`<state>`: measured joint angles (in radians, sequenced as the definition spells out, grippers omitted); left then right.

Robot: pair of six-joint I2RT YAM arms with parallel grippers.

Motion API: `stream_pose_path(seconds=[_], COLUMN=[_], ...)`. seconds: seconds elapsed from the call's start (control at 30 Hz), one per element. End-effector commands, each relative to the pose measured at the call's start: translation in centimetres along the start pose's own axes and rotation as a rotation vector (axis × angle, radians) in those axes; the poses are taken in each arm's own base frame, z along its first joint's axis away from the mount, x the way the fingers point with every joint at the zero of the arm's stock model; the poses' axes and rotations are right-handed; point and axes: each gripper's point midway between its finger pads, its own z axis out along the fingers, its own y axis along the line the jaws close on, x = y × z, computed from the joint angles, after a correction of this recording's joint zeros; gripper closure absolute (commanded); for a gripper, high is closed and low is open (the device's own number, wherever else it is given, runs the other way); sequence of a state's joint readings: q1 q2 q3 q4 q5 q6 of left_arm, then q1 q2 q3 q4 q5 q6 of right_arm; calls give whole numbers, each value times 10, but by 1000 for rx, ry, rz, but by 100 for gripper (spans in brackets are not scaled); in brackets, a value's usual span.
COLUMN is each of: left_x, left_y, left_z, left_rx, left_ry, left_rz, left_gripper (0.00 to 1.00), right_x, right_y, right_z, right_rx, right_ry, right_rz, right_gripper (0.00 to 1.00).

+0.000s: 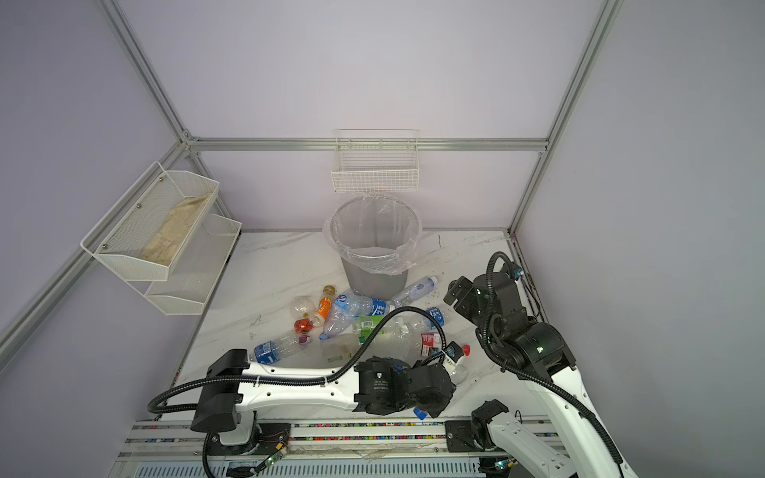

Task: Throw the plastic bottles in the bin
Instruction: 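Close the left gripper on the clear blue-label bottle and lift it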

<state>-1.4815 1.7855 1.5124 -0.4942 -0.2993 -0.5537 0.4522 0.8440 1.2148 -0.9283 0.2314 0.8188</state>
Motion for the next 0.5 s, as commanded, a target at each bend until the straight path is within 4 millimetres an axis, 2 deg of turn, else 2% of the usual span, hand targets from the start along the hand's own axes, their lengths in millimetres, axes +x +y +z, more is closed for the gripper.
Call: stream_pose_path(seconds=[0.0,0.1,0.3,0.47], left_x=[-13,-21,-48,-80], left_y=[17,31,61,89], left_z=[-24,-43,-93,-147], left_rx=[-55,-99,-171,-231], left_ry=[-81,-129,-254,-390], left_rz=[22,40,48,53], left_gripper=[79,80,80,80], right_x=[-3,-3,2,29], right_y=[-5,-4,-1,5], right_z=[4,7,17,36], right_rx=[23,26,17,-57], right_ry=[-24,-24,-8,74], right_rz=[-25,-33,-42,-66], right_gripper=[3,3,3,4])
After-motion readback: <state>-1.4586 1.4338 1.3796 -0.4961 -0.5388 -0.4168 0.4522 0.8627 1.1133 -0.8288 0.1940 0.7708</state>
